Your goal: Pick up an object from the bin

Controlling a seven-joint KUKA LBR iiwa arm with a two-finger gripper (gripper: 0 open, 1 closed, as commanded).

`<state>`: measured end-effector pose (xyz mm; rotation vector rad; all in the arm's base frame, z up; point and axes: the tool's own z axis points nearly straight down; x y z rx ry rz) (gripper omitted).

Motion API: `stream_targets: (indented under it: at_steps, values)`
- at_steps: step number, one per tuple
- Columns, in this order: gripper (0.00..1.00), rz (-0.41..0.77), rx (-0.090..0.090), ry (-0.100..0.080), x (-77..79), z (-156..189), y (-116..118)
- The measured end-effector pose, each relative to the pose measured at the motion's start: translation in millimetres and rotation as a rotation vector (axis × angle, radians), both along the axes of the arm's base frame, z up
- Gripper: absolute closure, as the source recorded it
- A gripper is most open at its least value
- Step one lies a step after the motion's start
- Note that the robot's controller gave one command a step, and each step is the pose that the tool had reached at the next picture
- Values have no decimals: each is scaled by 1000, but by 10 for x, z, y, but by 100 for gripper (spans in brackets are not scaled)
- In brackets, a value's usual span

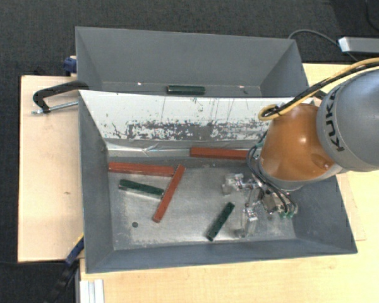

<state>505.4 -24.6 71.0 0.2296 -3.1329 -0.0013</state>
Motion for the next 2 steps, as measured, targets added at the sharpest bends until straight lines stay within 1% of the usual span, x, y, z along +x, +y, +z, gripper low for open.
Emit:
stream_targets:
  at_steps: [1,2]
  values:
    - [0,139,0,-5,11,42,129]
    - [100,322,1,0,-138,-4,383]
